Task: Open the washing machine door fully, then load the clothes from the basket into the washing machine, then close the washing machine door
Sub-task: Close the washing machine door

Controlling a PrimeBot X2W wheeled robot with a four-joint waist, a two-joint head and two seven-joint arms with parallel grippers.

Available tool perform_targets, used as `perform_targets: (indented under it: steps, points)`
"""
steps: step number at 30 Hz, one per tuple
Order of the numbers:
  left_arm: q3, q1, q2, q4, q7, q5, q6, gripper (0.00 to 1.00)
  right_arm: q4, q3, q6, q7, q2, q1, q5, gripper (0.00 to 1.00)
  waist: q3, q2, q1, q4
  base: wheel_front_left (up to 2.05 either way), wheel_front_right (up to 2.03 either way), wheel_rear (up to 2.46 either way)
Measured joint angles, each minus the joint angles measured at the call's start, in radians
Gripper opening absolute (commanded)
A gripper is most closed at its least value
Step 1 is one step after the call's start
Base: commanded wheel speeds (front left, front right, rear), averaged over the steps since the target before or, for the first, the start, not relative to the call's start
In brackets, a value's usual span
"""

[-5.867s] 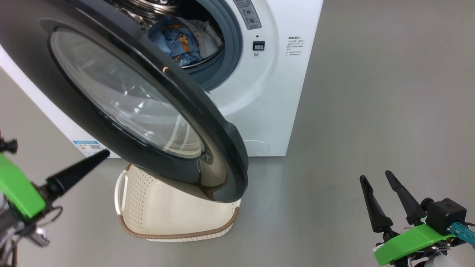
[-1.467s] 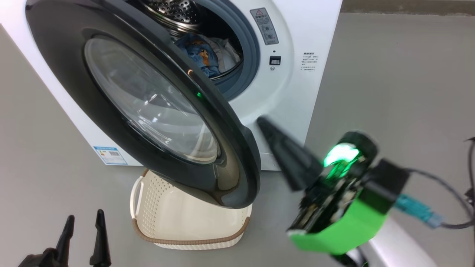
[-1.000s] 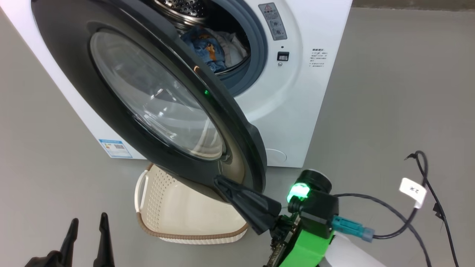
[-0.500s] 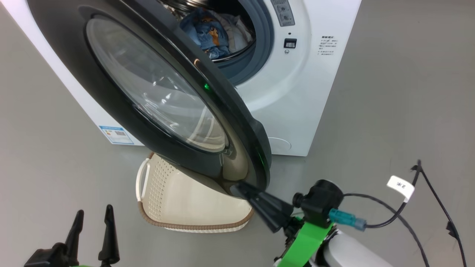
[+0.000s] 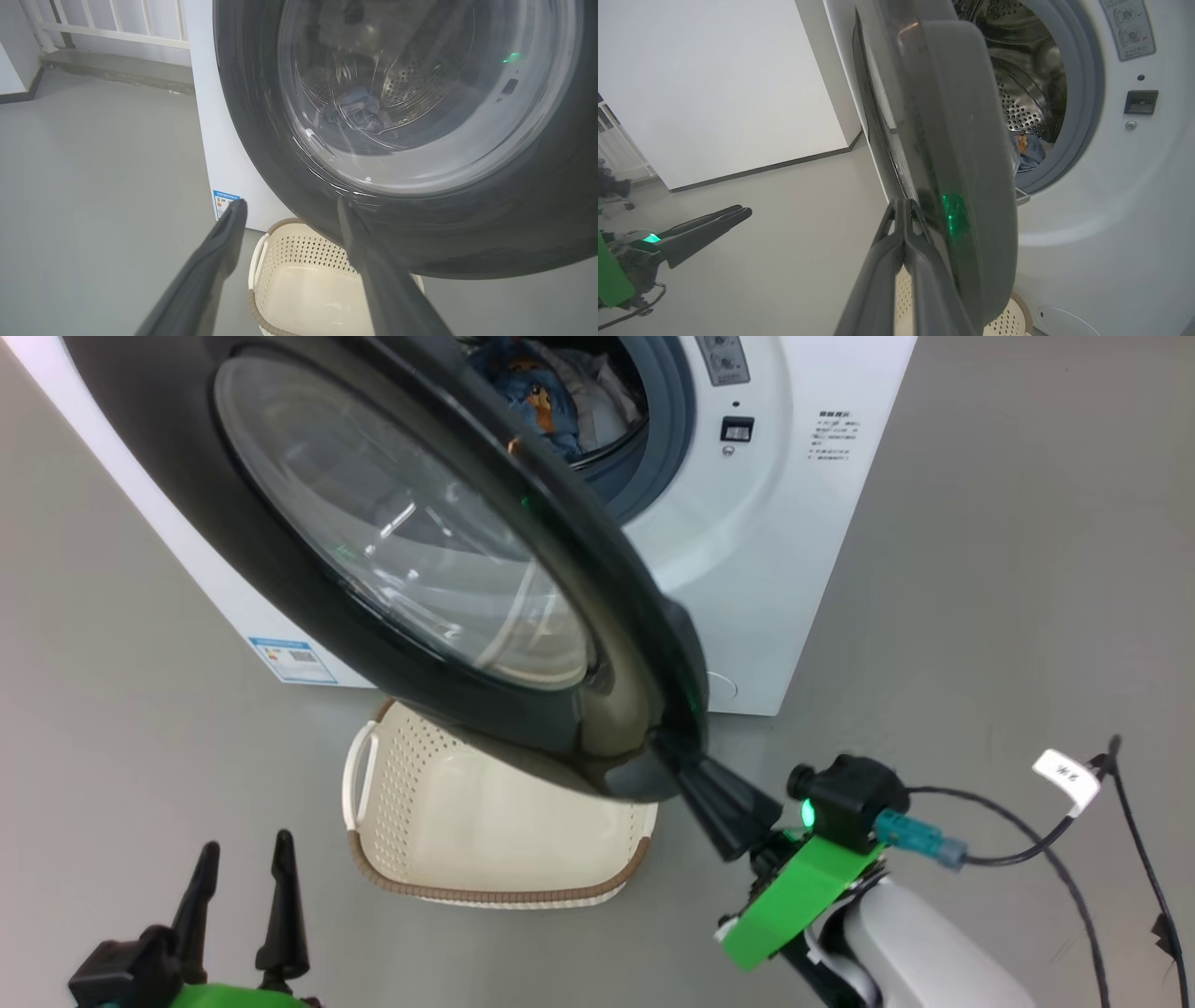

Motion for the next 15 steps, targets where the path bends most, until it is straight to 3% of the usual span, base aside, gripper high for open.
perform_targets:
  steps: [15]
  points:
    - [-0.042, -0.075, -0.008, -0.010, 0.000, 0.000, 0.000, 1.00, 0.091, -0.186, 0.000, 0.000, 0.001, -0.151, -0.005, 0.00, 0.075, 0.0000, 0.0000, 0.029, 0.00, 0.00, 0.00]
